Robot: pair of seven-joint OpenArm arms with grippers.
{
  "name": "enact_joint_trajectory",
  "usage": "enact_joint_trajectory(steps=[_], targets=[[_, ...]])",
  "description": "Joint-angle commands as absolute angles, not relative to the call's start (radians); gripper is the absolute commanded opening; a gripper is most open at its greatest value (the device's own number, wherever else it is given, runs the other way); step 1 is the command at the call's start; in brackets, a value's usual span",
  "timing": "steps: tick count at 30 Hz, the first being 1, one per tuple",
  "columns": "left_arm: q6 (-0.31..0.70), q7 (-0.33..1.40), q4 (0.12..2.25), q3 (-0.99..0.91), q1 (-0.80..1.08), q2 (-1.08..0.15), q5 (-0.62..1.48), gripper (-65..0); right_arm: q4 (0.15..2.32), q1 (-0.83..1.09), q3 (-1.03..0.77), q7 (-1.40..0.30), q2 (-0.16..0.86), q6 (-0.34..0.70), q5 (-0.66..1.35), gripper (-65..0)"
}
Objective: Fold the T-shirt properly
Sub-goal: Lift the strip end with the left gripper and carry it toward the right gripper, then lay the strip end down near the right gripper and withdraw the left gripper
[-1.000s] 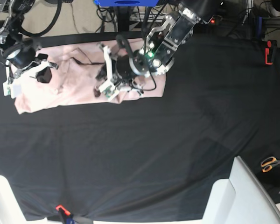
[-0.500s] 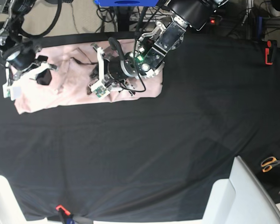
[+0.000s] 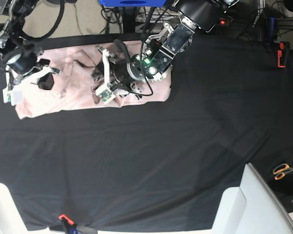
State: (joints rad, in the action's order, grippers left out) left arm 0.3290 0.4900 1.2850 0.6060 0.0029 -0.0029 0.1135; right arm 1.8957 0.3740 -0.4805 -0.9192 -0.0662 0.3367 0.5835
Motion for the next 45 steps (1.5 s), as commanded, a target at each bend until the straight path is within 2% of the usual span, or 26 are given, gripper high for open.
enact_joint_trajectory(steps=[1,4,12,22,26,28,31,32,35,39,43,45], targets=[[0.334,0.473,1.307,0.607,-0.008,0.018,0.127,-35.1,1.91,0.364,-0.486,-0.905,-0.061,0.341,0.599,-63.5],[0.334,0.475,1.307,0.615,-0.022,0.033,0.125,-33.9,1.91,0.363,-0.486,-0.905,-0.061,0.341,0.599,-63.5],[0.332,0.475,1.299,0.809,-0.077,0.045,0.134,-34.2,1.91,0.361,-0.484,-0.905,-0.061,0.341,0.599,-63.5],[0.334,0.539,1.308,0.868,-0.113,0.104,0.134,-34.4,1.91,0.361,-0.486,-0.905,-0.059,0.341,0.599,-63.5],[0.331,0.542,1.38,0.843,-0.137,0.108,0.134,-34.9,1.91,0.36,-0.486,-0.905,-0.059,0.341,0.599,-63.5],[0.329,0.549,1.443,0.768,-0.148,0.107,0.128,-41.6,1.91,0.36,-0.479,-0.905,-0.059,0.341,0.599,-63.5],[0.329,0.662,1.54,0.59,-0.154,0.09,0.128,-63.2,1.91,0.346,-0.478,-0.909,-0.059,0.341,0.599,-63.5],[0.329,0.702,1.581,0.521,-0.151,0.071,0.127,-65.0,1.91,0.344,-0.476,-0.909,-0.059,0.341,0.599,-63.5],[0.329,0.792,1.71,0.314,-0.097,-0.024,0.134,-65.0,1.913,0.323,-0.453,-0.932,-0.053,0.341,0.602,-63.5],[0.329,0.809,1.87,0.027,0.073,-0.13,0.134,-65.0,1.917,0.295,-0.291,-0.98,-0.033,0.332,0.602,-63.5],[0.334,0.808,1.888,-0.242,0.245,-0.173,0.134,-65.0,1.917,0.266,-0.12,-0.98,-0.039,0.317,0.598,-63.5],[0.334,0.808,1.862,-0.372,0.317,-0.176,0.134,-65.0,1.917,0.246,-0.028,-0.98,-0.042,0.243,0.598,-63.5]])
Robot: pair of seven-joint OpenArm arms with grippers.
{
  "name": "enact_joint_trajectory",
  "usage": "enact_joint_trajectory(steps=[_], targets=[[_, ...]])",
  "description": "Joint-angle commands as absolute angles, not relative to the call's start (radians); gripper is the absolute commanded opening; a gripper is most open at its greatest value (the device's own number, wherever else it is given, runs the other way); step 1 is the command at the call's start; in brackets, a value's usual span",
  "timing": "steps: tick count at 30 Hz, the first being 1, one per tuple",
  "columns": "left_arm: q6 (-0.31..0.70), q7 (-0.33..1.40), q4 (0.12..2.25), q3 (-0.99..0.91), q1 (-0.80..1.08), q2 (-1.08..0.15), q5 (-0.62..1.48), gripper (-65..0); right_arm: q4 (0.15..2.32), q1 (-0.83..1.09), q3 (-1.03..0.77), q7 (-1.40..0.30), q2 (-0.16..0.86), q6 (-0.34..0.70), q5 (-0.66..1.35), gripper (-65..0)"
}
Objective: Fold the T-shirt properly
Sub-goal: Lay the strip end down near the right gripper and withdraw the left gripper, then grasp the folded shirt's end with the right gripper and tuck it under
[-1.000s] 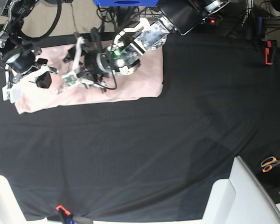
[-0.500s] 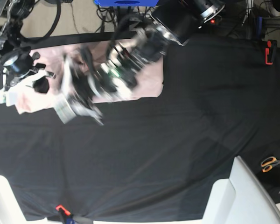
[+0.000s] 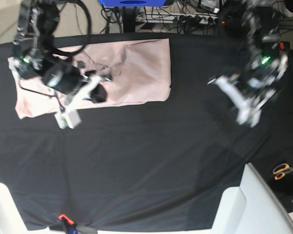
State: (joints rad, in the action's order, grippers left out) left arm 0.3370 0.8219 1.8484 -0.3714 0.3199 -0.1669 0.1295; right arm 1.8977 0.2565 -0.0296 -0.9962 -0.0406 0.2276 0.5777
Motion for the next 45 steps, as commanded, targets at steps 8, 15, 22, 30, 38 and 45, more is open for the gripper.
enact_joint_trajectory(steps=[8,15,22,30,38,45], targets=[[0.335,0.806,1.75,-0.696,0.421,-0.185,0.134,-65.0,1.799,0.185,0.237,-0.908,-0.076,-0.044,0.599,-63.5],[0.335,0.806,1.705,-0.733,0.42,-0.183,0.134,-65.0,1.598,0.125,0.268,-0.868,-0.074,-0.153,0.605,-63.5],[0.335,0.806,1.701,-0.733,0.415,-0.182,0.134,-65.0,1.564,0.151,0.114,-0.875,-0.076,-0.269,0.605,-63.8],[0.335,0.806,1.699,-0.733,0.412,-0.185,0.134,-65.0,1.561,0.246,-0.093,-0.877,-0.067,-0.291,0.605,-63.9],[0.335,0.806,1.698,-0.733,0.412,-0.185,0.134,-65.0,1.604,0.328,-0.194,-0.92,-0.051,-0.291,0.601,-64.1],[0.335,0.806,1.698,-0.731,0.403,-0.185,0.134,-65.0,1.801,0.384,-0.185,-0.924,-0.035,-0.292,0.604,-64.1]])
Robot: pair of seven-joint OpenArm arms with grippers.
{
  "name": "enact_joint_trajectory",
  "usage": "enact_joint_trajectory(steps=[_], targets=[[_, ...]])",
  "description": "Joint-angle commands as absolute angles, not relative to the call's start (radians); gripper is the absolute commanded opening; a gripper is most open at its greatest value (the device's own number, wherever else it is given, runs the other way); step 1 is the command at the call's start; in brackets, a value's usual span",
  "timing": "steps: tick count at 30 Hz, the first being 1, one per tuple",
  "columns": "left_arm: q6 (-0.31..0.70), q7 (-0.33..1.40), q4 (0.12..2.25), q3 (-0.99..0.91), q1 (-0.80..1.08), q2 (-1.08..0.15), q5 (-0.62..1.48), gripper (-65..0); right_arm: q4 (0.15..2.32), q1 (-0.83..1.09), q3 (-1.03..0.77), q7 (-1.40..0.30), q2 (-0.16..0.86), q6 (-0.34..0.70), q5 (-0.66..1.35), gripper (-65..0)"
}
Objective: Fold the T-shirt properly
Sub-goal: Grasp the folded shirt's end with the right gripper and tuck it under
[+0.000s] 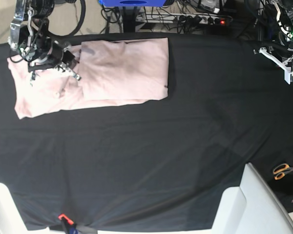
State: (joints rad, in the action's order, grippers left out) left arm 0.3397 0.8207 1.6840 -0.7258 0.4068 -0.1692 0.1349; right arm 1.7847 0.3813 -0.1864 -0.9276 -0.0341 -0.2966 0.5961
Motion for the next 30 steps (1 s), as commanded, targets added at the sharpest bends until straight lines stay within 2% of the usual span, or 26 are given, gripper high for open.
enact_joint_trajectory(steps=[1,7,12,16,19,22,25,27,30], targets=[[0.335,0.806,1.696,-0.728,0.397,-0.185,0.134,-65.0,1.814,0.39,-0.185,-0.929,-0.036,-0.292,0.602,-64.1],[0.335,0.806,1.682,-0.647,0.395,-0.185,0.131,-65.0,1.824,0.367,-0.163,-0.983,-0.033,-0.286,0.601,-64.1],[0.335,0.806,1.681,-0.608,0.397,-0.18,0.133,-65.0,1.779,0.257,0.001,-0.926,0.025,-0.239,0.598,-63.5],[0.335,0.806,1.659,-0.616,0.4,-0.182,0.133,-65.0,1.641,0.12,0.099,-0.878,0.079,-0.234,0.598,-63.2],[0.335,0.806,1.632,-0.618,0.403,-0.185,0.128,-65.0,1.547,0.051,0.148,-0.875,0.113,-0.232,0.604,-57.0],[0.335,0.806,1.606,-0.656,0.412,-0.185,0.133,-65.0,1.512,0.039,0.15,-0.874,0.117,-0.232,0.601,-46.1],[0.335,0.806,1.596,-0.67,0.414,-0.185,0.134,-65.0,1.512,0.041,0.15,-0.874,0.117,-0.232,0.599,-38.9],[0.335,0.806,1.59,-0.682,0.415,-0.185,0.134,-65.0,1.512,0.041,0.15,-0.874,0.117,-0.232,0.599,-35.9],[0.335,0.806,1.586,-0.684,0.415,-0.185,0.133,-65.0,1.506,0.042,0.15,-0.874,0.117,-0.232,0.599,-35.4]])
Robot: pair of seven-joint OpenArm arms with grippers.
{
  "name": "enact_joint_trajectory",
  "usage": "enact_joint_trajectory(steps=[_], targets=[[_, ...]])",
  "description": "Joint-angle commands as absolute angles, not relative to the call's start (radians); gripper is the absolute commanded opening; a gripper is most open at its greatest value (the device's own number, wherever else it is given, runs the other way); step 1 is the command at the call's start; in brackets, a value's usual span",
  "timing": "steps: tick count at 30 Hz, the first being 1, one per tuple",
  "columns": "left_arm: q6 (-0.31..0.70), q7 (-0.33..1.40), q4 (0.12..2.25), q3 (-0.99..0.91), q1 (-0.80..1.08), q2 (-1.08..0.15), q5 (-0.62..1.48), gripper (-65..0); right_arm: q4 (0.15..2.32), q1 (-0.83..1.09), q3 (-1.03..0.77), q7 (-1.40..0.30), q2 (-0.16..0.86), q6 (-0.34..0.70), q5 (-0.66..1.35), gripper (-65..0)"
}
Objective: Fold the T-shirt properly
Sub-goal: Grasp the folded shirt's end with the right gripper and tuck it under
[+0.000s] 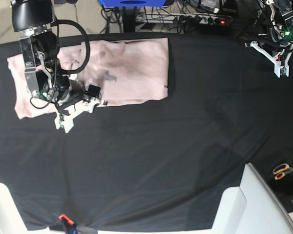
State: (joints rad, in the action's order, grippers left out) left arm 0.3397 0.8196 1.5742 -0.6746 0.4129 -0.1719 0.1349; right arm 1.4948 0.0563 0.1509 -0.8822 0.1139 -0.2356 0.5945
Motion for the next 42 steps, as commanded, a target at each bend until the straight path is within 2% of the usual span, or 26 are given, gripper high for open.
enact_joint_trajectory(steps=[1,14,19,21,24,27,29,42], targets=[[0.335,0.806,1.584,-0.684,0.414,-0.185,0.133,-65.0,1.498,0.041,0.15,-0.874,0.117,-0.232,0.599,-35.6],[0.335,0.806,1.584,-0.674,0.409,-0.185,0.133,-65.0,1.44,0.044,0.15,-0.872,0.162,-0.232,0.596,-35.0],[0.335,0.806,1.584,-0.674,0.407,-0.185,0.134,-65.0,1.428,0.05,0.154,-0.82,0.16,-0.231,0.604,-36.5],[0.335,0.806,1.584,-0.674,0.407,-0.185,0.134,-65.0,1.429,0.05,0.154,-0.819,0.159,-0.226,0.605,-44.0],[0.335,0.806,1.583,-0.677,0.407,-0.185,0.134,-65.0,1.429,0.048,0.15,-0.819,0.157,-0.174,0.605,-65.0],[0.335,0.806,1.583,-0.679,0.407,-0.185,0.133,-65.0,1.429,0.041,0.15,-0.819,0.157,-0.171,0.605,-63.2],[0.335,0.806,1.583,-0.676,0.407,-0.185,0.133,-65.0,1.429,0.028,0.15,-0.819,0.159,-0.171,0.605,-65.0],[0.335,0.806,1.583,-0.674,0.406,-0.185,0.133,-65.0,1.392,-0.021,0.15,-0.826,0.166,-0.171,0.598,-64.8]])
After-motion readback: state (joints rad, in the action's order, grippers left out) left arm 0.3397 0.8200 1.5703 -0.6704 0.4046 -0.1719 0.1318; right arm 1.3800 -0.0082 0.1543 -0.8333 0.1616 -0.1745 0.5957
